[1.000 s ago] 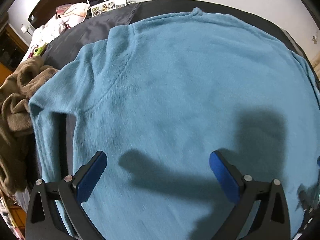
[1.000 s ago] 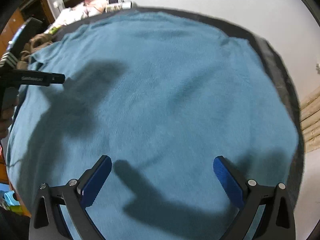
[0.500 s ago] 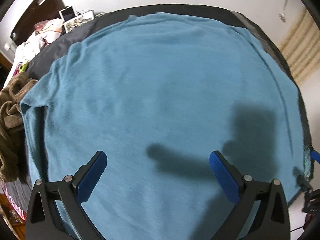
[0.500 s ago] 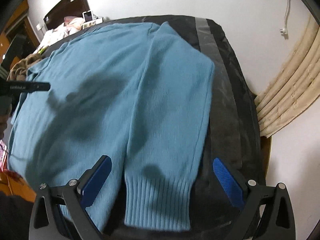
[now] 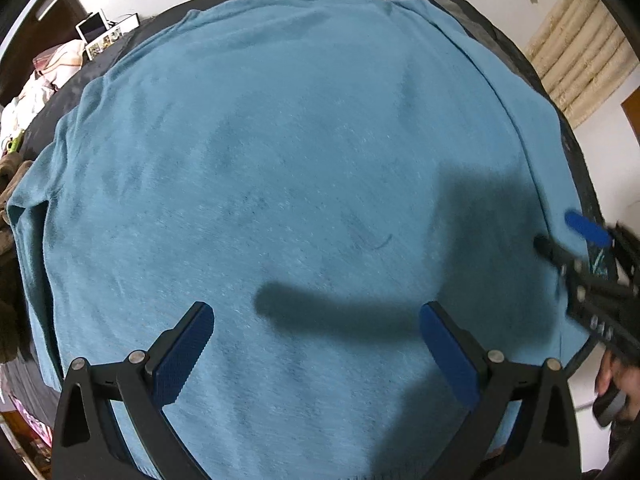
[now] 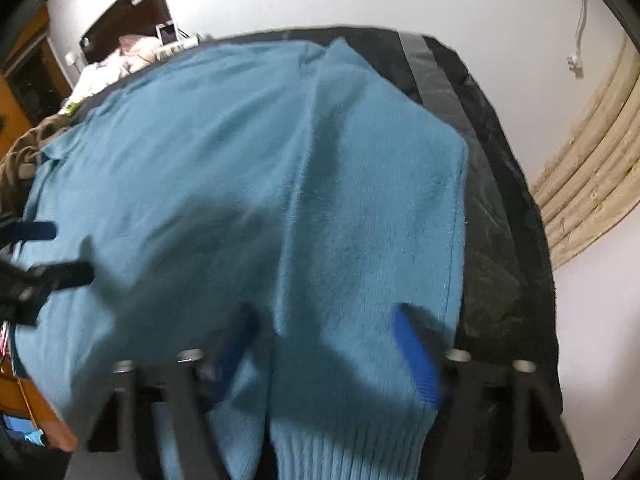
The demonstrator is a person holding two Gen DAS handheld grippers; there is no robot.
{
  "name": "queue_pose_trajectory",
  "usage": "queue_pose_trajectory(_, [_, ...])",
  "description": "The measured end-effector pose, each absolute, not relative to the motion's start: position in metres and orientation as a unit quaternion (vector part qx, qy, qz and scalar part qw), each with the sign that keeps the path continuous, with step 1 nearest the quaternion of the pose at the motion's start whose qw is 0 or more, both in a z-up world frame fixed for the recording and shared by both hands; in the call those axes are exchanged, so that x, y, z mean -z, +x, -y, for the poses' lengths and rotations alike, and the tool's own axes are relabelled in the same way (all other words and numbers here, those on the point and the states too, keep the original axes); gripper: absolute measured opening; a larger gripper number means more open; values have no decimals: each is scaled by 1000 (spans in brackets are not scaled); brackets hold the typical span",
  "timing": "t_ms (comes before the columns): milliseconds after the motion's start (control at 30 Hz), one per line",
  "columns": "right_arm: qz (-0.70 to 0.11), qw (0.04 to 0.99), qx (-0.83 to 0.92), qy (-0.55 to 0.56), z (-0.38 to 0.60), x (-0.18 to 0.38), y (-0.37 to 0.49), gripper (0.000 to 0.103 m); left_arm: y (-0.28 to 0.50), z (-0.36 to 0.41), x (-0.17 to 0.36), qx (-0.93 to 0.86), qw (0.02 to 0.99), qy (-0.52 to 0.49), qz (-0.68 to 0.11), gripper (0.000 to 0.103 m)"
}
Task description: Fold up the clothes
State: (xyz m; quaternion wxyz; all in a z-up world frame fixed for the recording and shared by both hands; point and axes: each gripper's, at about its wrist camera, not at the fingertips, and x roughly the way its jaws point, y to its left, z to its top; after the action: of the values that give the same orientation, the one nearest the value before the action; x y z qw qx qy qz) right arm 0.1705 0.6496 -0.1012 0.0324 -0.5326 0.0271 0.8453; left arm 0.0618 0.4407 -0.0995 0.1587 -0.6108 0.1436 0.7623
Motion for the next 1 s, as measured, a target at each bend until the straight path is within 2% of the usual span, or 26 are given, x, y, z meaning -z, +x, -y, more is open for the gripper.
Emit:
queue_pose_trajectory(133, [-19, 25, -847, -530, -653, 99, 170, 55, 67, -443, 102, -760, 167, -613, -141, 103])
queue_pose_trajectory(167, [-27, 21, -847, -530, -655, 98, 170, 48, 67, -444, 101, -760, 168, -612, -140, 103])
queue_pose_trajectory(200, [-40, 17, -846, -531, -658, 97, 169, 37, 68, -444, 101, -760, 169, -612, -140, 103])
queue_pose_trajectory(300, [-85, 20, -841, -535, -673, 95, 168, 20, 68, -445, 98, -762, 177, -610, -129, 103])
queue_pose_trajectory(367, [-130, 27, -834, -536, -690, 95, 169, 19, 69, -447, 95, -763, 189, -607, -118, 103])
queue_pose_trajectory(467, [-207, 33, -821, -532, -715, 94, 178, 12, 71, -451, 89, -764, 212, -601, -100, 103])
queue_pose_trajectory(567, [-313, 5, -797, -518, -739, 91, 184, 8, 73, -457, 84, -763, 248, -593, -72, 103])
queue_pose_trajectory(667, [-395, -36, -767, -505, -746, 92, 181, 8, 71, -464, 85, -753, 287, -591, -37, 103])
queue_pose_trajectory(700, [-395, -38, -765, -507, -744, 91, 179, 8, 66, -465, 87, -748, 295, -594, -30, 103])
queue_pose_trajectory(867, [-244, -2, -804, -542, -724, 78, 174, 9, 59, -475, 108, -714, 330, -617, 1, 103])
queue_pose_trajectory(933, [-192, 10, -810, -554, -721, 79, 176, 15, 83, -496, 100, -712, 337, -616, -5, 103])
queue_pose_trajectory(967, [-175, 14, -811, -558, -721, 81, 178, 28, 80, -504, 101, -712, 340, -615, -12, 103])
queue_pose_trajectory(1000, [-162, 16, -813, -559, -721, 82, 184, 55, 81, -508, 101, -712, 341, -613, -19, 103])
